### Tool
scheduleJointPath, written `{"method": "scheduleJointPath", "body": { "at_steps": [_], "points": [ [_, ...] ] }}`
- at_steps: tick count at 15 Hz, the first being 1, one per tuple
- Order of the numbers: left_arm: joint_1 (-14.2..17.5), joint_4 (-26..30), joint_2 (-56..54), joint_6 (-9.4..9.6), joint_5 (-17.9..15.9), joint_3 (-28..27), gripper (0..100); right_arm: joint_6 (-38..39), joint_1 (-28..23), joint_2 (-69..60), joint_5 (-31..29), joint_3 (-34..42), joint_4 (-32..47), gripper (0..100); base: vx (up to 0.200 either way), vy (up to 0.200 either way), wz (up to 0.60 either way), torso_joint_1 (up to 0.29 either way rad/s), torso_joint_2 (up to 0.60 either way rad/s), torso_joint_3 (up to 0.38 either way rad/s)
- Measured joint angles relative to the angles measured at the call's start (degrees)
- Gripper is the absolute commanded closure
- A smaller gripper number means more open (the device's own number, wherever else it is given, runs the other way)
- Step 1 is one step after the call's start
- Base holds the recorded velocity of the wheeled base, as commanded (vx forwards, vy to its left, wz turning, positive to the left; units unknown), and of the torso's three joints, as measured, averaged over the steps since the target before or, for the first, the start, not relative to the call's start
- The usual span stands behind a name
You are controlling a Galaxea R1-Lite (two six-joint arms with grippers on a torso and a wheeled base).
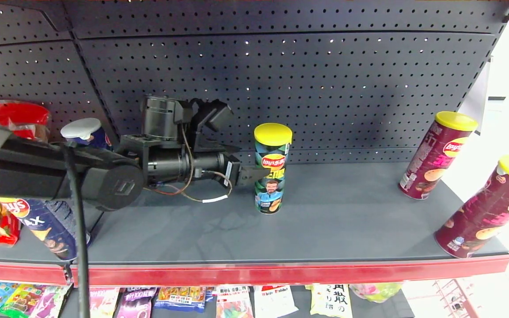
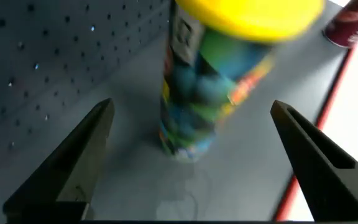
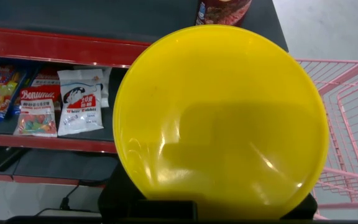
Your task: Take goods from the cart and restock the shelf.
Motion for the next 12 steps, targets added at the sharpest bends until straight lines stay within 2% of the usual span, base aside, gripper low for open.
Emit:
{"method": "scheduleJointPath", "body": {
  "at_steps": [2, 6, 12],
  "points": [
    [-0.09, -0.13, 2.26, 0.09, 0.02, -2.60, 0, 0.00, 0.00, 0.00, -0.10, 0.00, 0.02, 100, 0.000, 0.000, 0.00, 0.000, 0.00, 0.000],
    [-0.30, -0.46, 4.83, 0.11, -2.52, -6.27, 0, 0.00, -0.02, 0.00, -0.10, 0.00, 0.02, 100, 0.000, 0.000, 0.00, 0.000, 0.00, 0.000],
    [-0.43, -0.65, 8.73, 0.07, -4.13, -11.93, 0, 0.00, 0.02, 0.00, -0.18, -0.04, 0.02, 100, 0.000, 0.000, 0.00, 0.000, 0.00, 0.000]
  ]
}}
